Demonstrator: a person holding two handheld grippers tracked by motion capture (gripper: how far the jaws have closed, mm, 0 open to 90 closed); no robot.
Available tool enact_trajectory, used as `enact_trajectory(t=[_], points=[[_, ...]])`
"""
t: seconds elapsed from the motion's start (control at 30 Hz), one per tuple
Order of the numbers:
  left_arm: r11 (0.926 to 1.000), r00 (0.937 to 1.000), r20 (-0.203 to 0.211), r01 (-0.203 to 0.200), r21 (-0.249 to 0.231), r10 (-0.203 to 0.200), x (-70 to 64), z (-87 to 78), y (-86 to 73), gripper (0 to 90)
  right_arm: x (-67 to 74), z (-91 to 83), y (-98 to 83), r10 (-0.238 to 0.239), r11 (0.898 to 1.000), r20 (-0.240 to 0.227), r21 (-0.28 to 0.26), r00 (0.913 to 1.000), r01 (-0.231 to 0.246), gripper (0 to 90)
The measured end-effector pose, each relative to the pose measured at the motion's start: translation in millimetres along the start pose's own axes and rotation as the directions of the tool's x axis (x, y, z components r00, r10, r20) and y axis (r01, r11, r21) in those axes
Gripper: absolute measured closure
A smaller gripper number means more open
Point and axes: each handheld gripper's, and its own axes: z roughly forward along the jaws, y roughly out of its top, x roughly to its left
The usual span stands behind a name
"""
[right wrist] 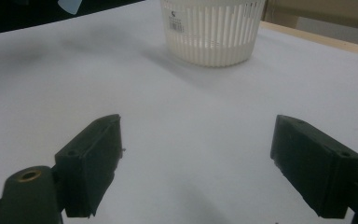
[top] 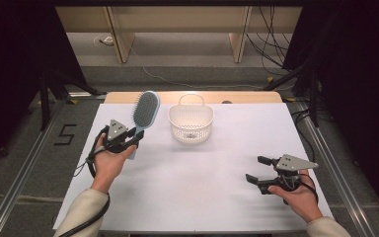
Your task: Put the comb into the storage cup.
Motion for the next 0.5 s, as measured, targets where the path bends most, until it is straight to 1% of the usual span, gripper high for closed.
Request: enact_trajectory(t=[0.5], points=[[0.9996, 1.0000, 0.008, 0.003, -0.027, -0.003, -2.6, 0.6, 6.4, 69.9, 0.0, 0.2, -0.2, 0.002, 1.000, 0.000, 0.002, 1.0000, -0.002, 17.4]])
